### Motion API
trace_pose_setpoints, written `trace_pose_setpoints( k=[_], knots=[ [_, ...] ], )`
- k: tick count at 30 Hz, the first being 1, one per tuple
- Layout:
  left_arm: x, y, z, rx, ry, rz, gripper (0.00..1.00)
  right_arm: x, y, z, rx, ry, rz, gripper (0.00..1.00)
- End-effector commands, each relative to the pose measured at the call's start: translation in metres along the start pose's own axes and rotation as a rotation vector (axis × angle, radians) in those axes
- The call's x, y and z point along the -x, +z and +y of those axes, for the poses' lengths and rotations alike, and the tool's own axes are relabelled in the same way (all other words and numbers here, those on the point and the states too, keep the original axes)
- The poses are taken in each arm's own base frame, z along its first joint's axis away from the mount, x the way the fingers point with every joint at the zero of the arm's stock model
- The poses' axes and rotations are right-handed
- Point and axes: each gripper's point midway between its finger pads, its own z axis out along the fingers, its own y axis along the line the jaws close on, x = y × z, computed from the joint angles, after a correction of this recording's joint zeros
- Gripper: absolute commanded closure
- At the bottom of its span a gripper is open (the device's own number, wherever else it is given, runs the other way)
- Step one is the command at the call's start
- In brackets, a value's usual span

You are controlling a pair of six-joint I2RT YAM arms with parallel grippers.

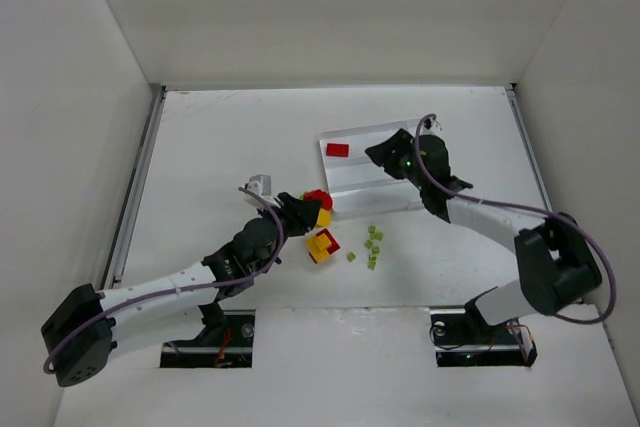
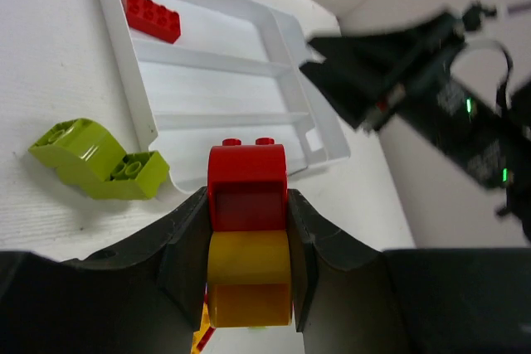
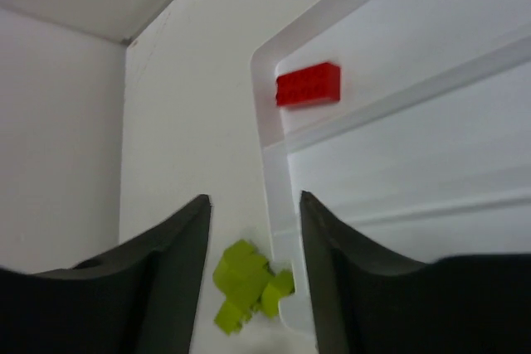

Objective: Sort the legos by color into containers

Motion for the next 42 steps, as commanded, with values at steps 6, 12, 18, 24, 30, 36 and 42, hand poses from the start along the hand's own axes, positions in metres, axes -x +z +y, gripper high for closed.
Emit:
trace_pose_setpoints(
  k=[6,12,18,24,30,36,42],
  knots=[
    [0.078,0.007,-0.039,-0.172,-0.369,-0.232,0.77,-0.074,-0.1,0.101,0.521,-0.004,0.144,0.44],
    [0.091,-0.002,-0.052,-0.247,-0.5,-0.254,0.77,-0.082,-0.145,0.16,0.78,0.006,0.172,0.12],
    [0.096,-0.014,-0.05,-0.268,-0.551,-0.268,0.77,-0.084,-0.164,0.181,0.882,-0.011,0.201,0.1],
    [0.097,-0.016,-0.044,-0.255,-0.571,-0.273,0.77,-0.083,-0.184,0.178,0.923,-0.023,0.197,0.1],
    [0.095,-0.012,-0.05,-0.264,-0.575,-0.26,0.77,-0.079,-0.178,0.179,0.906,-0.025,0.21,0.09],
    [0.092,-0.013,-0.057,-0.279,-0.578,-0.241,0.77,-0.088,-0.158,0.182,0.889,-0.016,0.24,0.1],
    [0.09,-0.014,-0.059,-0.283,-0.58,-0.235,0.77,-0.09,-0.151,0.191,0.917,0.001,0.258,0.19]
  ],
)
